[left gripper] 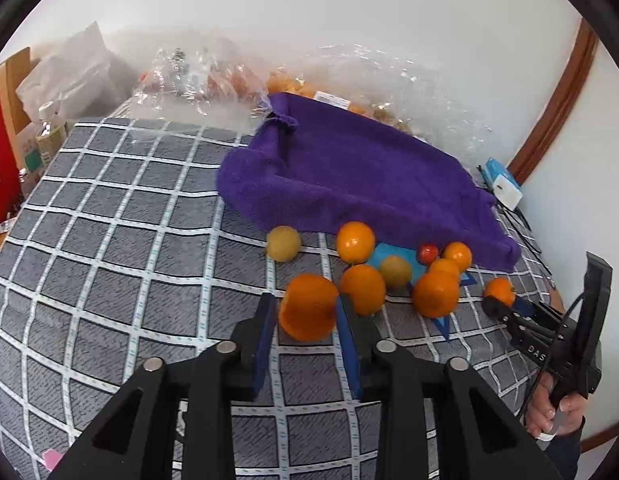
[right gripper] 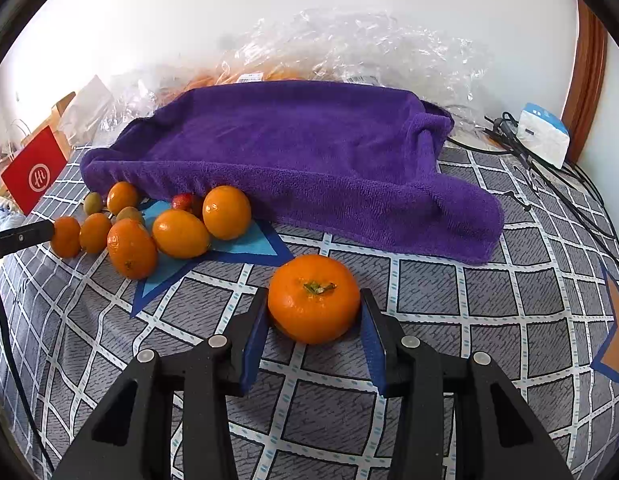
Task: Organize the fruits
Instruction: 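Grasp another large orange with the left gripper while the right gripper holds its orange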
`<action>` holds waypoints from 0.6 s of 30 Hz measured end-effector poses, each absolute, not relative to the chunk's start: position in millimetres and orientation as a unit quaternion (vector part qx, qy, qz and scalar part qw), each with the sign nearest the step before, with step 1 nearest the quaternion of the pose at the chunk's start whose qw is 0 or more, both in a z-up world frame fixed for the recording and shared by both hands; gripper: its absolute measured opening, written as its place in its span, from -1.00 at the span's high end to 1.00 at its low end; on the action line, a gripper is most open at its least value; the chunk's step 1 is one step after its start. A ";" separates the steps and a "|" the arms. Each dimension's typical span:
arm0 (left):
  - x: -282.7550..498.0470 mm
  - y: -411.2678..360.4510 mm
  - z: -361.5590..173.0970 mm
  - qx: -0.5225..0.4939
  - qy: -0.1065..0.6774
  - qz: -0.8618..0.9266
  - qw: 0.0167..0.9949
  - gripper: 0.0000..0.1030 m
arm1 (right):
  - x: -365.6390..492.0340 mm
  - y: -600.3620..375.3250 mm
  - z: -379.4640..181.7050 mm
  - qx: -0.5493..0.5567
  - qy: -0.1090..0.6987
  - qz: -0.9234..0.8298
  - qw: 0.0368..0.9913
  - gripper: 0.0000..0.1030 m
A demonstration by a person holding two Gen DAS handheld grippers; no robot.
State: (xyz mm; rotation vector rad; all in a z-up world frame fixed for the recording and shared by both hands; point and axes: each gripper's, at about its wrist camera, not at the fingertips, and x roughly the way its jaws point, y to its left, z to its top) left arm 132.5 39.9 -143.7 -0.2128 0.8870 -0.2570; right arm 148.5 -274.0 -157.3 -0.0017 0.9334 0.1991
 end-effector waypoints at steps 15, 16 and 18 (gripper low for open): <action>146.9 16.9 -166.9 -0.085 0.417 -0.110 0.898 -0.07 | 147.5 -270.4 -157.9 -0.007 0.453 0.102 0.886 -0.14; 146.2 17.4 -167.1 -0.086 0.413 -0.116 0.899 -0.04 | 147.5 -270.2 -157.8 -0.008 0.453 0.101 0.886 -0.14; 145.2 17.2 -166.8 -0.087 0.410 -0.136 0.898 0.26 | 147.3 -270.2 -157.7 -0.007 0.453 0.102 0.886 -0.14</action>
